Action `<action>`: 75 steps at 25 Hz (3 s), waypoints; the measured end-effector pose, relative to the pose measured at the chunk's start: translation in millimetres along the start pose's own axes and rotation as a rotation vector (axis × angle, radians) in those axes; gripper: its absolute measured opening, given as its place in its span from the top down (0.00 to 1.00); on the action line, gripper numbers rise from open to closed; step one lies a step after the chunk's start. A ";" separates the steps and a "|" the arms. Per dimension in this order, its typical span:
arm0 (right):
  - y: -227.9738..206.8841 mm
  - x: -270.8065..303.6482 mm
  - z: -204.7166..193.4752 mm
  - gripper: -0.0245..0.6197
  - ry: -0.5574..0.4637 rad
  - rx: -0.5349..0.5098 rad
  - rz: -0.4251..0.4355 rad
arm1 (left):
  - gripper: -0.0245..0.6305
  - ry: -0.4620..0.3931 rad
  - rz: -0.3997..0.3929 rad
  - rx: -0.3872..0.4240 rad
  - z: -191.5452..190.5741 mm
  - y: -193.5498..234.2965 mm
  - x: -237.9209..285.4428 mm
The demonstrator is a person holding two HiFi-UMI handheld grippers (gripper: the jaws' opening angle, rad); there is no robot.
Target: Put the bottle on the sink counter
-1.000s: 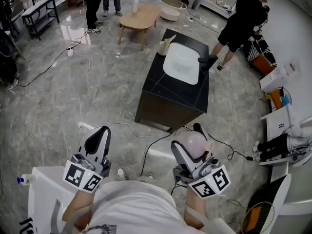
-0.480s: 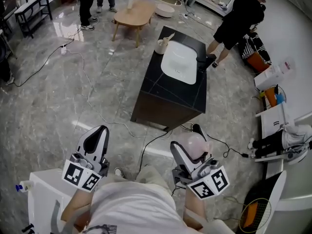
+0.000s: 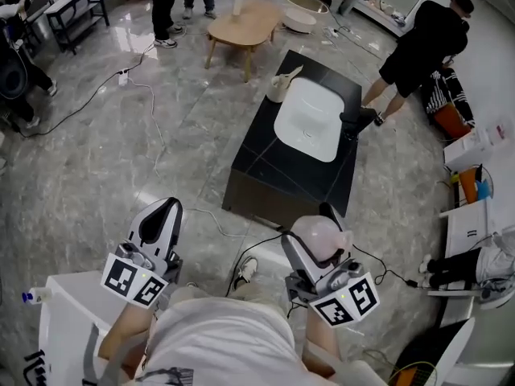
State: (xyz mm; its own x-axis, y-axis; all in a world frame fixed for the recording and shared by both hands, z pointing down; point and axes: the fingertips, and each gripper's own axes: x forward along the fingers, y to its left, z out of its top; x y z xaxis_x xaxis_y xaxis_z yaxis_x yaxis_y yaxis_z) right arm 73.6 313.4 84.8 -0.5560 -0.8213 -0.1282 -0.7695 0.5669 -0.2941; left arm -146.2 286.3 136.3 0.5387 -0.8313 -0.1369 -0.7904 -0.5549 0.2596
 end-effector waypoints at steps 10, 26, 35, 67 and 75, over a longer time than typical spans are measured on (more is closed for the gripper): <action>-112.4 21.8 26.0 0.30 0.041 0.005 0.104 | 0.93 -0.039 0.106 0.039 -4.4 -24.9 105.7; -147.9 123.5 2.7 0.30 0.080 0.058 0.026 | 0.94 0.000 0.015 -0.060 -12.8 64.5 189.2; -160.8 171.6 -28.2 0.30 0.139 -0.020 -0.042 | 0.94 0.068 -0.061 -0.104 -40.0 101.5 229.6; -286.8 249.6 -241.7 0.30 0.399 -0.051 -0.168 | 0.94 0.246 -0.069 -0.188 -169.7 157.7 290.7; -304.5 256.5 -275.8 0.30 0.440 -0.074 -0.187 | 0.94 0.260 -0.064 -0.190 -185.3 167.6 287.0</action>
State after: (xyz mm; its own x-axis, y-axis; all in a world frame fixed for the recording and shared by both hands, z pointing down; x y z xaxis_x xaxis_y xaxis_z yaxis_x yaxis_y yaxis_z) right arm 78.6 -52.0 402.7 -0.4738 -0.8132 0.3381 -0.8804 0.4284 -0.2035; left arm -70.0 -39.5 317.7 0.6610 -0.7457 0.0835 -0.6973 -0.5693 0.4356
